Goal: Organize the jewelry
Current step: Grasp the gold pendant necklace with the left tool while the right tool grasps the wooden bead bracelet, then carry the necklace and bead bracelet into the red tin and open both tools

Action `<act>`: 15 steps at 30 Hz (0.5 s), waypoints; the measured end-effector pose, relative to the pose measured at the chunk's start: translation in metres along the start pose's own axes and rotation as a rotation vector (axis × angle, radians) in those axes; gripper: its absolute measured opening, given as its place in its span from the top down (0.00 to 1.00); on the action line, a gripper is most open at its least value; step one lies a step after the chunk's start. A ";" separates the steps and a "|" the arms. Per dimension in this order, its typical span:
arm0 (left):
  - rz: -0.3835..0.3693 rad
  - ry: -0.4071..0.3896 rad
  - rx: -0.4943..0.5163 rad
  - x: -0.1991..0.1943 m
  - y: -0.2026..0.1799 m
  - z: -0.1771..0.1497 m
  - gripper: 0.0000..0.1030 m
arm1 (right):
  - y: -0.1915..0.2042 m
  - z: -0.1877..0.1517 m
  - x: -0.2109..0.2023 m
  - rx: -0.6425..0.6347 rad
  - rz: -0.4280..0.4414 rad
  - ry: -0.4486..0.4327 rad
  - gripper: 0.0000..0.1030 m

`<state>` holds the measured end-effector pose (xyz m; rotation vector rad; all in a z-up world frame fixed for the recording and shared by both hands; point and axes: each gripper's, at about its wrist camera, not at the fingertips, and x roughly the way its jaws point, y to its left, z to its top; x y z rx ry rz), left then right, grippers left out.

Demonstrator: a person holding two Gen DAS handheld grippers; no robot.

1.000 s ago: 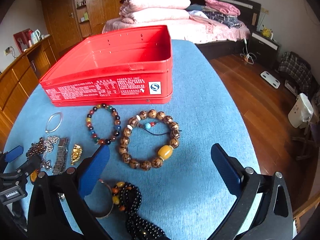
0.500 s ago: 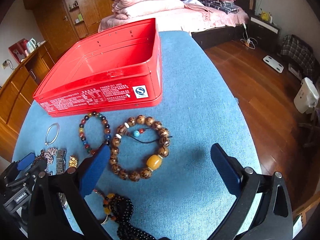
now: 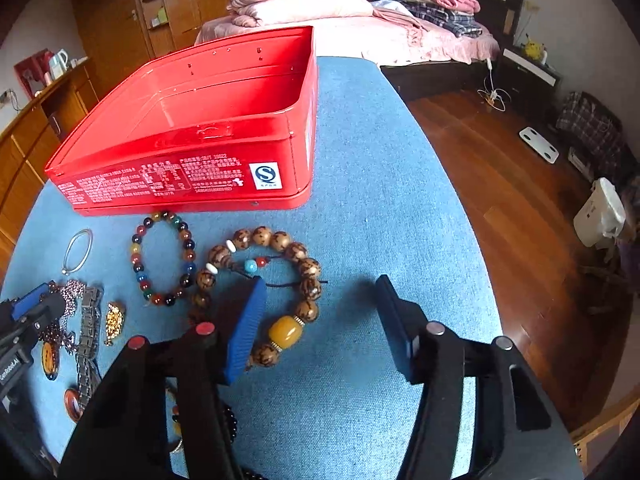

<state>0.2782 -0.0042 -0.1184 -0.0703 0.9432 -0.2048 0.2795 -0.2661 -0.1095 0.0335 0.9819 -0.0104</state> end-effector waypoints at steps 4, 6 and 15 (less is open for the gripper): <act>-0.030 0.006 -0.031 -0.001 0.006 0.000 0.72 | 0.001 -0.002 -0.004 -0.004 0.026 0.002 0.81; -0.050 0.005 -0.046 -0.004 0.011 0.000 0.77 | 0.006 -0.003 -0.005 -0.024 0.014 0.002 0.88; -0.085 -0.048 -0.094 -0.027 0.021 0.000 0.81 | 0.001 -0.010 -0.025 0.022 0.156 -0.020 0.90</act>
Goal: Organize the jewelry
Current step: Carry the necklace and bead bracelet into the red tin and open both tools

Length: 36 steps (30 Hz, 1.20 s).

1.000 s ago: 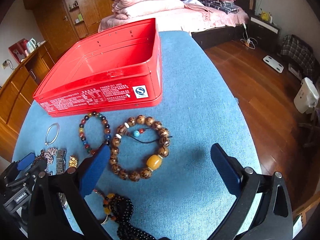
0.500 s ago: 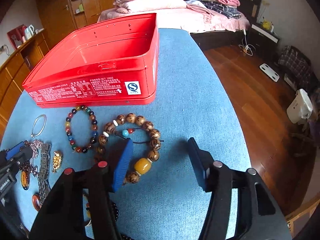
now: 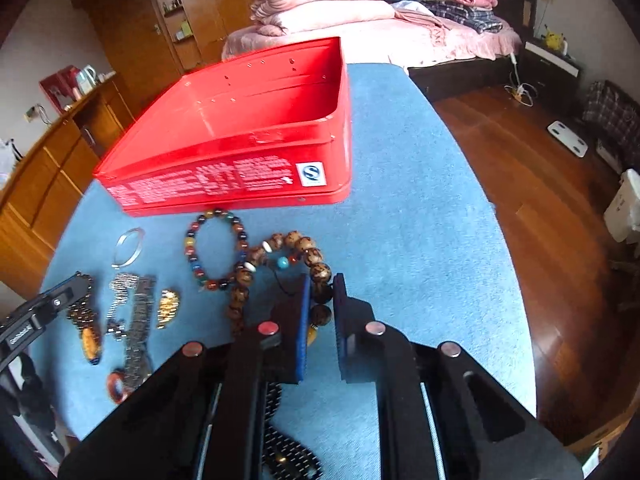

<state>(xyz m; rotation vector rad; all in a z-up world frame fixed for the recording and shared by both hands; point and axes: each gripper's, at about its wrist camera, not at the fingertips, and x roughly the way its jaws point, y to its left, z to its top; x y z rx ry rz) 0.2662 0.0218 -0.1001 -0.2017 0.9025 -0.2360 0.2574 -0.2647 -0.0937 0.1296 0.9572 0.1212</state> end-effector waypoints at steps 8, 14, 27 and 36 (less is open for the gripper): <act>-0.038 -0.078 0.013 -0.028 -0.017 0.014 0.83 | 0.026 0.011 -0.041 -0.042 0.070 -0.077 0.90; -0.065 -0.123 0.024 -0.039 -0.026 0.035 0.85 | 0.039 0.028 -0.055 -0.073 0.083 -0.110 0.90; -0.167 -0.222 0.045 -0.047 -0.062 0.101 0.87 | 0.056 0.089 -0.079 -0.096 0.154 -0.214 0.90; -0.092 -0.208 0.042 0.012 -0.066 0.147 0.90 | 0.056 0.136 -0.032 -0.081 0.102 -0.204 0.90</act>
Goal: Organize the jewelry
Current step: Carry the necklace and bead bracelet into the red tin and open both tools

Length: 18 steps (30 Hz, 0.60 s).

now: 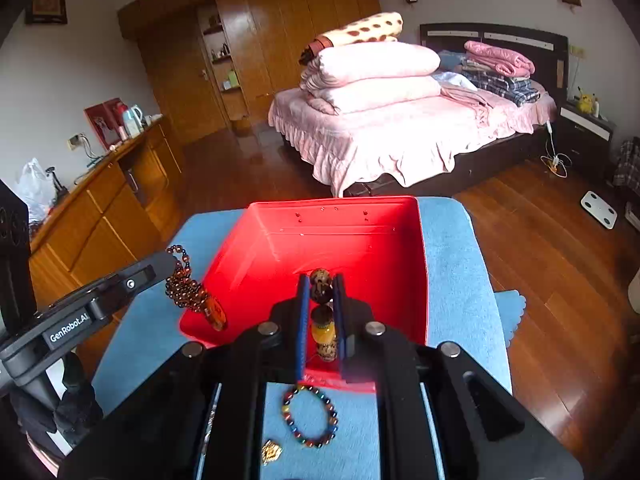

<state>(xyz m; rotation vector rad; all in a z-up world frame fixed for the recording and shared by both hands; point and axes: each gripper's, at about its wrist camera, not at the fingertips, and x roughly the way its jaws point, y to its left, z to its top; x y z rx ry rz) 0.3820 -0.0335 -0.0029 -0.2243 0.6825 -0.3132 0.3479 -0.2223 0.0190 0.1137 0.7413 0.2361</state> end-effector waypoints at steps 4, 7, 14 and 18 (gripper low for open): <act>0.047 0.025 0.026 0.032 0.002 0.005 0.92 | -0.003 -0.001 0.036 -0.006 -0.040 0.045 0.90; 0.065 0.037 0.034 0.043 0.004 0.008 0.92 | -0.006 -0.004 0.052 -0.004 -0.051 0.065 0.90; 0.121 0.075 0.048 0.062 0.009 0.004 0.73 | -0.011 -0.007 0.065 -0.007 -0.087 0.071 0.69; 0.149 0.058 0.067 0.055 0.010 -0.002 0.64 | -0.012 -0.010 0.060 -0.006 -0.096 0.055 0.67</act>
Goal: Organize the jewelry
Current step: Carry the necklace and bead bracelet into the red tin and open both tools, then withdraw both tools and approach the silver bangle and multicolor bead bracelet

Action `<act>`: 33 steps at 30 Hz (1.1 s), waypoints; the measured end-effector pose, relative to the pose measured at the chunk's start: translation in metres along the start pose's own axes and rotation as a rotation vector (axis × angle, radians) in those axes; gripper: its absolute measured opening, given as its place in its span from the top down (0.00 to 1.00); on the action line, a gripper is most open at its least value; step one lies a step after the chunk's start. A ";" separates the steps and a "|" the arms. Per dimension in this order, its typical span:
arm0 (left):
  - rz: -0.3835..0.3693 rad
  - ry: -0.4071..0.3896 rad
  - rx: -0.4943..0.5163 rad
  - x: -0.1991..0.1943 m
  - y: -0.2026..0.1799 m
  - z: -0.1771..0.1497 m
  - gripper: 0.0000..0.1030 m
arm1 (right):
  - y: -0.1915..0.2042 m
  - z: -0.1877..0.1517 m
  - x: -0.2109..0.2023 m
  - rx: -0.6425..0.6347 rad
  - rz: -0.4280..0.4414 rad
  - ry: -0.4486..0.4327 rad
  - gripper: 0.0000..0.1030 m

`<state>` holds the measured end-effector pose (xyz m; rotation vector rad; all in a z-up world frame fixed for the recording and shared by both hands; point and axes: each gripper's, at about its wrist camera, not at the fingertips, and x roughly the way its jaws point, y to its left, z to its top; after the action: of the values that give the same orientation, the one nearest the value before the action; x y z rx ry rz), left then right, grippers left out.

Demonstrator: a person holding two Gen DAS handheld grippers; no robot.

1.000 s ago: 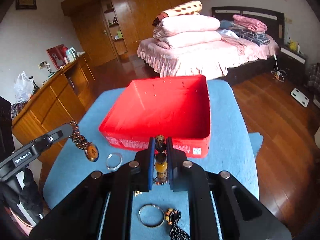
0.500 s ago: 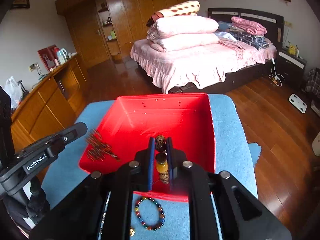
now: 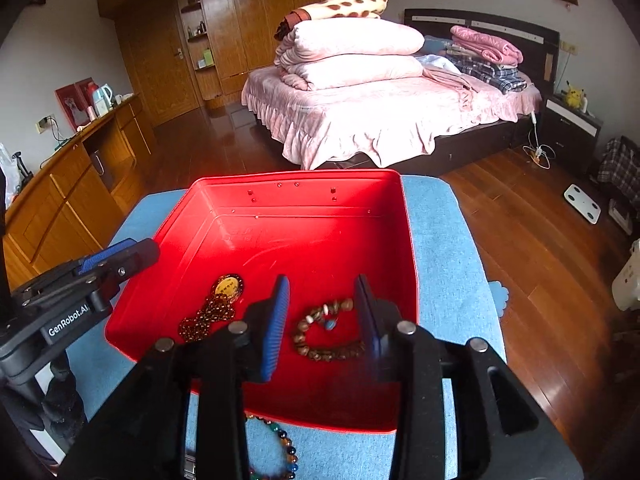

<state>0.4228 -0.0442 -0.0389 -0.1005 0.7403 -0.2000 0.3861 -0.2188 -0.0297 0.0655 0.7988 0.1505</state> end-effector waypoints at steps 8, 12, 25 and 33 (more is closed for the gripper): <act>0.040 -0.060 0.024 -0.041 0.005 -0.018 0.47 | 0.008 -0.016 -0.032 -0.006 0.011 -0.045 0.67; 0.076 -0.096 0.048 -0.068 0.011 -0.030 0.37 | 0.012 -0.031 -0.057 -0.016 0.011 -0.086 0.63; 0.135 -0.062 0.069 -0.098 0.024 -0.080 0.35 | 0.009 -0.085 -0.074 0.018 0.012 -0.054 0.63; 0.168 -0.037 0.084 -0.084 0.025 -0.113 0.23 | 0.017 -0.115 -0.060 -0.008 -0.058 -0.041 0.56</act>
<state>0.2892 -0.0041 -0.0709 0.0381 0.6993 -0.0688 0.2604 -0.2114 -0.0647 0.0375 0.7583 0.0977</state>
